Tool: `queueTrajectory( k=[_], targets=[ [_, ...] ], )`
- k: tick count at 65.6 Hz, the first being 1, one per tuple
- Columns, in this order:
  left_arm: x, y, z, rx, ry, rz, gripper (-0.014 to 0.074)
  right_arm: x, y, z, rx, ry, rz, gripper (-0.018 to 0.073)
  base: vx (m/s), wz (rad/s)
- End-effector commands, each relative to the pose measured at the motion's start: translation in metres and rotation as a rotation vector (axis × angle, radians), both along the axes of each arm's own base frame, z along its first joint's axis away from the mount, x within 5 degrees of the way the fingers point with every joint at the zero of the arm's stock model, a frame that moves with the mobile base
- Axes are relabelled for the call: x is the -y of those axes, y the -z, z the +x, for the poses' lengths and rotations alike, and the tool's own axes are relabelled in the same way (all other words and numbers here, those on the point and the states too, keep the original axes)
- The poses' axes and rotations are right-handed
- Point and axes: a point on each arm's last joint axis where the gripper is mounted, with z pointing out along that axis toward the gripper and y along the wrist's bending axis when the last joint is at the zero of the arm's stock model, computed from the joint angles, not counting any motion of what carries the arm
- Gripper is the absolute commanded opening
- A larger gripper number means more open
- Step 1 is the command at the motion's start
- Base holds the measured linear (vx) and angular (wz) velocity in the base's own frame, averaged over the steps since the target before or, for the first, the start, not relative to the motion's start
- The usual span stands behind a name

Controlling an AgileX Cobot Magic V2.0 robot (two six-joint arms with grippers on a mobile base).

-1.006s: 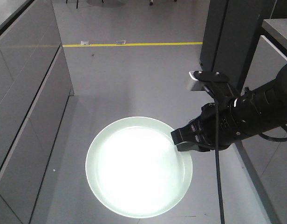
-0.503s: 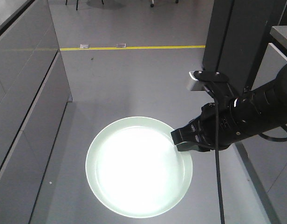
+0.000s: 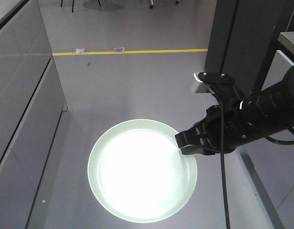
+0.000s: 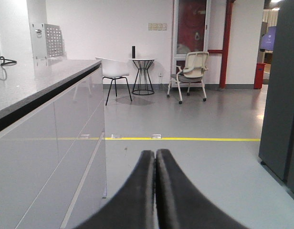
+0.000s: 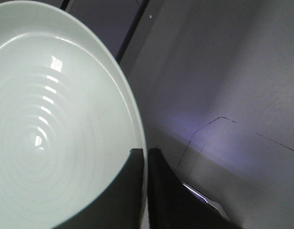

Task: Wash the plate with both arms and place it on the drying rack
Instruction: 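Keep holding the plate with the right gripper during driving, then hold the plate with the right gripper while turning toward the sink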

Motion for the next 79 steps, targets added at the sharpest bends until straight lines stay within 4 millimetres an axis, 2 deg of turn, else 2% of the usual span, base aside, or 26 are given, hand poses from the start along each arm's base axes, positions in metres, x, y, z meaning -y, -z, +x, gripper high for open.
queueTrajectory(
  k=[1, 79],
  targets=[
    [-0.0002, -0.0171, -0.0036, 0.115, -0.002, -0.010, -0.0006, 0.0000, -0.0195, -0.0016, 0.073, 0.017, 0.055, -0.0001, 0.14, -0.05],
    [-0.0002, -0.0171, -0.0036, 0.115, -0.002, -0.010, -0.0006, 0.0000, -0.0195, -0.0015, 0.074, 0.017, 0.054, -0.0001, 0.12, -0.15]
  ],
)
